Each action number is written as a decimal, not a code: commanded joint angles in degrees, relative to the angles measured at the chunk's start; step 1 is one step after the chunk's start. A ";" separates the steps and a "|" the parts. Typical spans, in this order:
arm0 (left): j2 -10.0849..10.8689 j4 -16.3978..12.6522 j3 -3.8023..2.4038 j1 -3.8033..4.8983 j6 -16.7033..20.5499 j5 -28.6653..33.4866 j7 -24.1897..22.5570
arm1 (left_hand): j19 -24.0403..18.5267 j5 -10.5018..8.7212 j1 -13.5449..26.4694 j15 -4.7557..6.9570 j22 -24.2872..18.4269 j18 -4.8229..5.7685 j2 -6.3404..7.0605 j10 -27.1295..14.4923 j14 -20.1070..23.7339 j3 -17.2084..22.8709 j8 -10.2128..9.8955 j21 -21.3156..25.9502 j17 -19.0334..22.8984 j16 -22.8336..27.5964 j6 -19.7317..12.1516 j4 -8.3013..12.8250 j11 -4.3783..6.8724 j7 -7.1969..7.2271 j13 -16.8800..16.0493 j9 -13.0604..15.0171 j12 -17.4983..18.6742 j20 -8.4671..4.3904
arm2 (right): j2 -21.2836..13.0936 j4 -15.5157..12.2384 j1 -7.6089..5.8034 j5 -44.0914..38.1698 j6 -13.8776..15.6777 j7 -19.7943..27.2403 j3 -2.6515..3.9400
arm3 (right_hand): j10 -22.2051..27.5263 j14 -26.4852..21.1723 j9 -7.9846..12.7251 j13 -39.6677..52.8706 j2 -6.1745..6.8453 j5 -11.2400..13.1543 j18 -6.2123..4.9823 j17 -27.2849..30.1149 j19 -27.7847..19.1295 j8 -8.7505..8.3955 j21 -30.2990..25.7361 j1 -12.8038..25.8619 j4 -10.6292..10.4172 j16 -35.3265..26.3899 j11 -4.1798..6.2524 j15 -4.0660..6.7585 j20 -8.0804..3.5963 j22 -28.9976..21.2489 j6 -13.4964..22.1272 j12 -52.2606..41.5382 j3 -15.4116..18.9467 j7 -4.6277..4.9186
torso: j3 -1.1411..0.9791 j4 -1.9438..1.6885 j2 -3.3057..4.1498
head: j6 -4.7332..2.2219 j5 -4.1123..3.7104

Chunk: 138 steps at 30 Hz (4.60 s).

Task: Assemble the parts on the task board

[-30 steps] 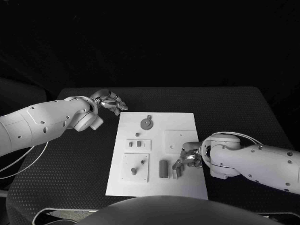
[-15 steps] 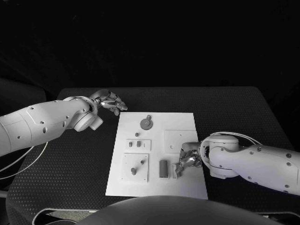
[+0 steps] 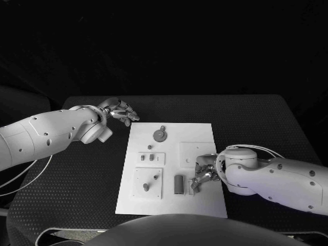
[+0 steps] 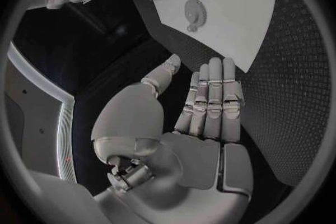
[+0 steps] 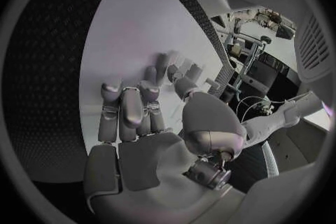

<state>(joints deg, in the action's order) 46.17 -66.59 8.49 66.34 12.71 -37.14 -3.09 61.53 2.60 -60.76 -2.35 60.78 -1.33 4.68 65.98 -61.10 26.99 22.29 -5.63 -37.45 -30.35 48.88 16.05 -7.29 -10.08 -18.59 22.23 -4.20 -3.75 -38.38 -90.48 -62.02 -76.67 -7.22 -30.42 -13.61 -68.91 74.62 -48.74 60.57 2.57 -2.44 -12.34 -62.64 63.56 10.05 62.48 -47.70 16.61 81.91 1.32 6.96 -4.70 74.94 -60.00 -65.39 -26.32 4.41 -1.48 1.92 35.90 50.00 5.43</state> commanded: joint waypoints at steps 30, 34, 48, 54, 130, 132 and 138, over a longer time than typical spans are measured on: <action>-0.04 0.00 -0.01 0.05 -0.75 -0.16 -0.16 | -0.05 0.26 0.61 -0.03 0.11 -0.91 -0.17 -0.47 -0.24 0.25 -0.10 0.30 -0.23 0.35 -0.48 -0.31 0.07 0.03 0.07 0.03 0.08 0.48 | -2.22 -0.93 0.65 -5.91 -5.23 -0.70 -0.45 | 0.75 -2.17 2.66 0.02 1.38 -0.32 -2.66 2.13 -0.74 -0.37 -0.77 -0.02 -0.07 -1.52 -0.51 -0.26 0.94 -0.21 2.05 0.84 1.11 1.12 | -0.02 0.03 0.00 | 0.00 -0.13; -0.07 0.02 -0.01 0.05 -0.77 -0.17 -0.16 | -0.05 0.26 0.61 -0.03 0.11 -0.91 -0.17 -0.48 -0.25 0.25 -0.10 0.30 -0.25 0.36 -0.48 -0.31 0.07 0.03 0.07 0.03 0.08 0.48 | -1.92 -0.94 0.64 -7.74 -6.03 -1.02 -0.45 | 0.75 -2.24 2.67 0.02 1.32 -0.33 -2.66 2.23 -0.73 -0.36 -0.79 0.03 -0.07 -1.56 -0.51 -0.26 0.95 -0.23 2.06 0.85 1.10 1.12 | 0.00 0.05 -0.02 | 0.00 -0.05; -0.09 -0.06 -0.01 0.05 -0.88 -0.17 -0.11 | -0.04 0.26 0.66 -0.03 0.13 -0.91 -0.20 -0.47 -0.27 0.26 -0.09 0.31 -0.31 0.41 -0.48 -0.34 0.07 0.03 0.07 0.03 0.07 0.48 | 0.08 0.19 0.60 -11.50 -9.92 -1.63 -0.44 | 1.25 -2.82 3.01 0.13 -1.54 -0.33 -2.66 2.46 -1.10 -0.21 -1.34 7.59 -2.40 -1.80 -0.55 -0.32 1.17 -0.43 2.42 1.11 1.57 1.17 | 0.05 -0.03 0.00 | 0.00 -0.22; -0.09 -0.08 -0.01 0.05 -0.91 -0.19 0.01 | -0.04 0.26 0.69 -0.03 0.14 -0.91 -0.21 -0.47 -0.27 0.26 -0.09 0.32 -0.34 0.43 -0.48 -0.36 0.07 0.03 0.07 0.04 0.07 0.48 | 0.65 0.41 0.60 -10.74 -12.27 -0.85 -0.45 | 1.25 -2.81 3.10 0.27 -5.23 -0.33 -2.66 2.27 -1.24 -0.05 -1.14 7.99 -1.23 -1.63 -0.49 -0.27 0.99 -0.19 2.41 1.00 0.38 1.11 | 0.03 -0.07 0.01 | 0.00 -0.26; 0.14 -0.29 0.01 0.06 -0.92 -0.48 0.44 | -0.04 0.26 0.73 -0.02 0.25 -0.93 -0.16 -0.50 -0.35 0.36 -0.09 0.40 -0.72 0.74 -0.52 -0.32 0.07 0.02 0.06 0.04 0.08 0.46 | -4.09 0.80 -0.19 23.16 3.85 -0.12 -0.42 | 0.05 -1.91 4.06 0.18 -7.77 -14.56 -2.66 1.92 -0.89 2.47 0.59 -0.66 0.23 -1.17 -0.04 -0.25 2.21 0.67 -0.17 1.00 -13.90 0.57 | 0.01 0.01 -0.01 | 0.00 -0.53; 0.12 -0.31 0.01 0.06 -0.90 -0.48 0.44 | -0.04 0.26 0.73 -0.02 0.25 -0.93 -0.15 -0.50 -0.35 0.37 -0.09 0.40 -0.73 0.75 -0.52 -0.32 0.07 0.02 0.06 0.04 0.08 0.46 | -3.76 1.21 -0.19 22.93 3.25 -0.42 -0.43 | 0.04 -1.95 4.10 0.18 -7.78 -14.47 -2.66 1.99 -0.88 2.45 0.59 -0.62 0.22 -1.20 -0.04 -0.24 2.22 0.66 -0.14 1.00 -13.94 0.57 | 0.03 0.03 -0.01 | 0.00 -0.53; 0.13 -0.40 0.01 0.07 -0.94 -0.48 0.46 | -0.04 0.26 0.73 -0.02 0.26 -0.93 -0.13 -0.50 -0.36 0.37 -0.09 0.41 -0.75 0.76 -0.51 -0.31 0.07 0.02 0.06 0.04 0.07 0.47 | -2.84 1.92 -0.19 22.36 0.74 -0.94 -0.45 | 0.07 -1.99 4.29 0.18 -7.73 -13.99 -2.66 2.09 -0.88 2.36 0.59 -0.40 0.21 -1.28 -0.09 -0.22 2.23 0.64 0.04 1.03 -14.06 0.63 | 0.05 0.03 -0.01 | 0.00 -0.70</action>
<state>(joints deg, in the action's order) 46.33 -66.81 8.52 66.35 12.38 -37.43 -2.37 61.44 2.60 -60.54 -2.35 60.98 -1.31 4.46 65.98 -61.10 27.15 22.29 -5.41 -38.13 -29.92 48.88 15.89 -7.28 -10.08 -18.59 22.23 -4.20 -3.66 -41.44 -88.79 -62.46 -55.39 -5.23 -29.95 -13.86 -68.52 72.48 -44.52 60.82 -5.25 -16.58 -12.97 -60.62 62.23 12.47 62.69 -48.67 16.67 80.53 1.39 6.43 -2.51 74.91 -59.93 -64.56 -40.36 4.92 -1.46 1.95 35.90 50.00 4.78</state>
